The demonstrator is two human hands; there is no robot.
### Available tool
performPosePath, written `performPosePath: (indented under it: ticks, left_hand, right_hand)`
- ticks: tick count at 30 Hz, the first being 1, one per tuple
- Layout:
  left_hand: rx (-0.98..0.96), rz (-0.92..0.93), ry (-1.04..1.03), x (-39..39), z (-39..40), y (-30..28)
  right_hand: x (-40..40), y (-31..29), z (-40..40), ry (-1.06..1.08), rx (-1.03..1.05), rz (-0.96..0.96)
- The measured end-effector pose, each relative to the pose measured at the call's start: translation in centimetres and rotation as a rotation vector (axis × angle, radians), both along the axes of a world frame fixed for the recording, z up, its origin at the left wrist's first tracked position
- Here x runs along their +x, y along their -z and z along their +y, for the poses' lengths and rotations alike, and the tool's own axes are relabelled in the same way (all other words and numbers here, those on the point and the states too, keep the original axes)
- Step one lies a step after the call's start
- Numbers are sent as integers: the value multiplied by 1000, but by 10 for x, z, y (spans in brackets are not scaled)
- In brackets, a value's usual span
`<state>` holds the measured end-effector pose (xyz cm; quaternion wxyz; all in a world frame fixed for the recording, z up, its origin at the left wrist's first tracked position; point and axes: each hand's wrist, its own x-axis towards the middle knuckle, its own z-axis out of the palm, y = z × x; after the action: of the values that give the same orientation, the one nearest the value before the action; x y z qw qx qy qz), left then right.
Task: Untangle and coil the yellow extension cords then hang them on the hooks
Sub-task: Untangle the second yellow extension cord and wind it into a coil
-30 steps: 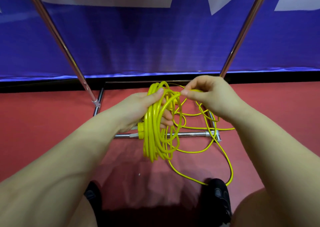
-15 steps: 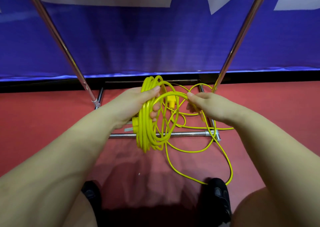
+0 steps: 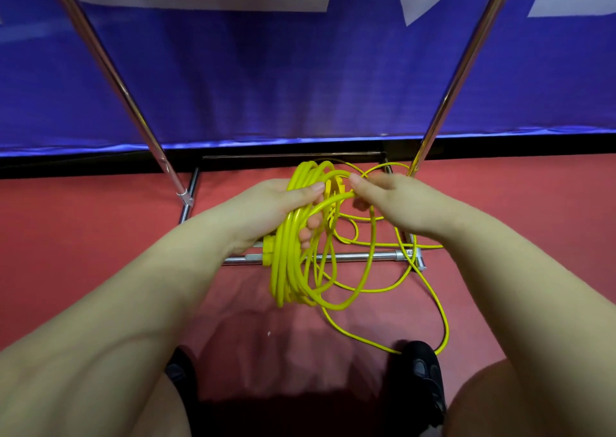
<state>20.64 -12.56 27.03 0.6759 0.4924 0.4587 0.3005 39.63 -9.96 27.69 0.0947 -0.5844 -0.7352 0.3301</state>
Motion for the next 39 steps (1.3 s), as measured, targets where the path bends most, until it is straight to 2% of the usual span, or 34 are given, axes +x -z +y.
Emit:
performPosePath:
  ticks: [1,3,6,11,17,21,23,27,30,34,36,38,39]
  left_hand:
    - [14,6,-3,0,1,0]
    - [58,48,-19,-4,4,3]
    - [127,180,-72,-13,13,8]
    - [141,233,-165,-17,16,9]
    - [93,213,11,2,1,13]
    - [91,155,55,7,-1,19]
    - [108,166,67,7,0,18]
    - [155,209,15,2,5,17]
    - [160,172,-68,-5,9,14]
    - [147,99,-151,-9,12,11]
    - [164,103,-204,-10,13,12]
    - [197,88,-290,-10,13,11]
    - [208,58,-346,-10,14,9]
  right_hand:
    - [5,3,2,13,-108,-98]
    - [10,8,2,21,-216,-169]
    - [16,3,4,45,-90,-90]
    - [12,-4,1,82,182,218]
    - [-10,-2,-9,44,335,107]
    - [-5,-2,-5,80,333,96]
    - [-2,-2,-2,75,268,26]
    - [8,-1,-2,30,-100,-223]
    - [16,6,-1,-13,-178,-327]
    - [16,19,2,11,-208,-314]
    - [14,23,1,41,-340,-296]
    - [13,25,-1,48,-502,-199]
    - [13,25,-3,61,-570,-76]
